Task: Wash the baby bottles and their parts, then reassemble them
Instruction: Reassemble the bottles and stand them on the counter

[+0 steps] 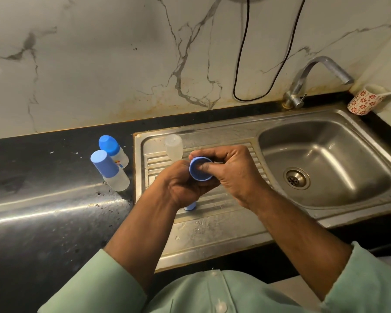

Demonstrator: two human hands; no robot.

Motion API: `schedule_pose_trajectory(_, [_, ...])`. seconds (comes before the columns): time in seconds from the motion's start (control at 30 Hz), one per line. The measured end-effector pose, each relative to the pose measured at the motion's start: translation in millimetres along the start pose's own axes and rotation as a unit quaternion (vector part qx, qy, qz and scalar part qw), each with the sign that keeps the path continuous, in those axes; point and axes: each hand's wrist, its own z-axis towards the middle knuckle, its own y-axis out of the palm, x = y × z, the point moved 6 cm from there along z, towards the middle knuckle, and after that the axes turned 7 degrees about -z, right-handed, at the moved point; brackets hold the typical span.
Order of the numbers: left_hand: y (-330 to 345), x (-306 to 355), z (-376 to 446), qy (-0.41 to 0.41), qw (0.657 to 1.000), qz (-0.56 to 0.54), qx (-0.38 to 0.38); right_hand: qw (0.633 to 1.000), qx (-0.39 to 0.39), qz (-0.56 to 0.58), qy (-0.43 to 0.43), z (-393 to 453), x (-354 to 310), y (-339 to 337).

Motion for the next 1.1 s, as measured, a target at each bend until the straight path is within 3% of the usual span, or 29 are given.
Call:
schedule_pose_trajectory(0.13, [0, -1, -6, 0.016, 0.999, -0.018, 0.035, 0.999, -0.023, 0.033, 0.028, 1, 9, 4])
schedule_pose_trajectory(0.3, [4, 0, -8, 0.07, 0.994, -0.041, 0.079, 0.998, 0.054, 0.02, 0.019, 1, 11, 4])
schedule_pose_trajectory(0.37, [4, 0, -9, 0.081, 0.992, -0.054, 0.084, 0.999, 0.05, 0.015, 0.01, 2, 9, 5])
schedule_pose_trajectory(0.57, [6, -2, -11, 0.044, 0.995, -0.074, 0.052, 1.0, -0.027, 0.011, 0.003, 1, 6, 5])
schedule_pose_trajectory(0.8, [2, -1, -7, 0.025, 0.994, -0.07, 0.074, 0.998, 0.044, -0.037, -0.032, 2, 2, 9])
schedule_pose_trajectory(1.1, [-8, 4, -3, 0.018, 0.999, -0.022, 0.026, 0.999, 0.024, -0.039, -0.004, 7, 7, 6])
